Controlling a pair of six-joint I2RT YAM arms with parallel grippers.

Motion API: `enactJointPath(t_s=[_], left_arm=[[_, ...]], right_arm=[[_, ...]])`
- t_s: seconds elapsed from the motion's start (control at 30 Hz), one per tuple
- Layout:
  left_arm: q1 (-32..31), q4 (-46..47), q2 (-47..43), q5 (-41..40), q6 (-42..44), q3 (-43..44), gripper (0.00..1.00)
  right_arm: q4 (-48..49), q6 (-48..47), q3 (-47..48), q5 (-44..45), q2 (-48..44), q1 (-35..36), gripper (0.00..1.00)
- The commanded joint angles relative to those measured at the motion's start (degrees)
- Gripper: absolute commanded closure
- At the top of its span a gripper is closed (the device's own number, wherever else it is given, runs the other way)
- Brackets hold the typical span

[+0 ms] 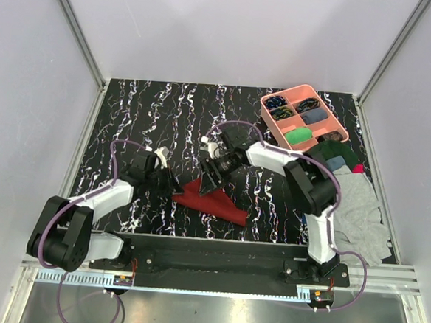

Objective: Fold the napkin, place the utensils inside, and roll it up
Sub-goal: Roll the napkin with the utensil

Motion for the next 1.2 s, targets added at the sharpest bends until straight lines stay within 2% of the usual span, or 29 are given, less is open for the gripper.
enactJointPath(t_s=[0.0,0.17,0.2,0.3,0.5,0.7,0.8,0.93,1.17], left_arm=[[0.8,-3.5,2.0,-4.3,0.6,1.6,1.0],[3.0,-4.3,4.1,-3.5,0.9,2.6,1.0],[3.3,-4.3,4.6,-3.2,1.0,2.8,1.0],[4.0,-4.4,6.4,-2.0,1.3,3.8,1.0],[5.2,-5.2,9.1,-0.9,2.0,5.5,1.0],[5.6,-5.3,9.7,0.6,2.7,6.3,1.0],[5.6,-5.3,9.6,1.0,3.1,6.3,1.0],[5.4,-5.3,9.1,1.3,3.8,6.2,1.0],[3.9,-5.2,8.5,1.2,4.7,6.6,1.0]], right_arm=[[13.8,1.7,-8.3,9.7,-11.2,0.0,0.21],[21.1,-5.9,-19.7,21.7,-22.3,4.9,0.14],[21.4,-7.4,-20.5,26.6,-24.1,8.4,0.13],[21.4,-12.5,-22.0,35.5,-25.2,14.9,0.12],[21.8,-18.6,-21.4,47.2,-21.9,21.2,0.11],[22.6,-24.1,-20.3,53.0,-19.6,23.9,0.11],[22.7,-24.5,-19.8,52.2,-21.1,24.1,0.1],[22.6,-24.1,-19.4,53.4,-23.1,24.1,0.0],[22.2,-25.1,-19.1,54.1,-23.1,22.5,0.0]])
